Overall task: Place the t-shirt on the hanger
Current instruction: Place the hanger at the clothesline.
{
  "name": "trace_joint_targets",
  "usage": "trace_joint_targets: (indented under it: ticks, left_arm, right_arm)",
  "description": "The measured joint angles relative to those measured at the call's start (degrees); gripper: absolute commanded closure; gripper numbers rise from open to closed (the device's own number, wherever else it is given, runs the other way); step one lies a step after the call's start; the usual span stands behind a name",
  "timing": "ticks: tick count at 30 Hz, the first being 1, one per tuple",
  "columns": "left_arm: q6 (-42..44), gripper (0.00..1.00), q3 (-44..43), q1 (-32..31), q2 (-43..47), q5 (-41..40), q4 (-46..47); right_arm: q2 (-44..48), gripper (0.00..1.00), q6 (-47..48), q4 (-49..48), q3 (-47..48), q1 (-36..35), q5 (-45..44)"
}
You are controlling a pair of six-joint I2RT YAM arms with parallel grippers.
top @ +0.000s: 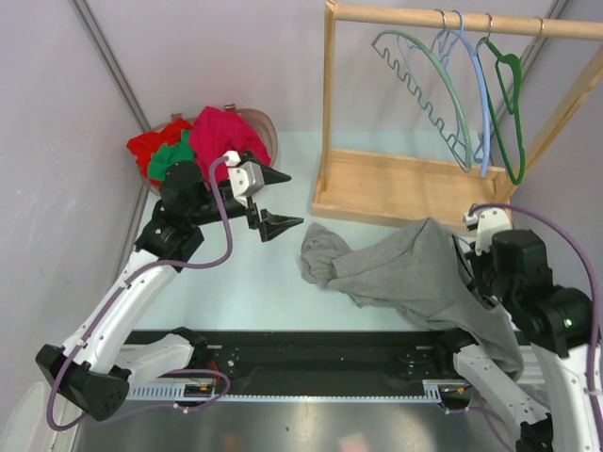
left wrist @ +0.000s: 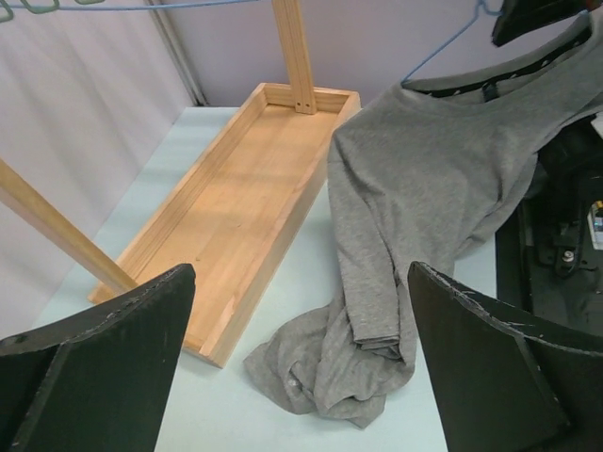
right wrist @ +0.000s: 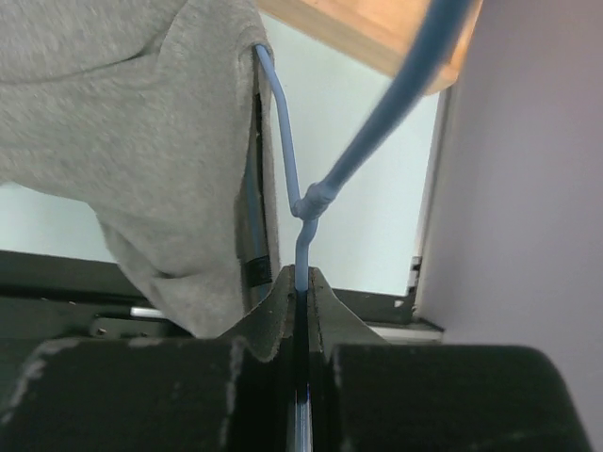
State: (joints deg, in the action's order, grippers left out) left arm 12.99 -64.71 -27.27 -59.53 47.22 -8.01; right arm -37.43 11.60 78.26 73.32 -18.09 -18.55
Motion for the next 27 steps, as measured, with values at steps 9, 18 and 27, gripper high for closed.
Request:
trace_joint_targets:
  ticks: [9,18,27]
  left_arm:
    - [-1.5,0.0,0.0,-1.9,-1.8,0.7,0.3]
    - [-1.6,0.0,0.0,-2.9,-2.3,1.0,0.2]
    - [-1.5,0.0,0.0,-3.5,-2.4,1.0,-0.1]
  right_arm:
    - [-3.1,1.0,-5.7,-9.8,0.6,8.5,5.2]
    - [-1.2,1.0,-15.7,-11.3,6.2,16.7,-2.3]
    - [-9.7,1.0,-21.5,-9.9,9.4,24.7,-2.5]
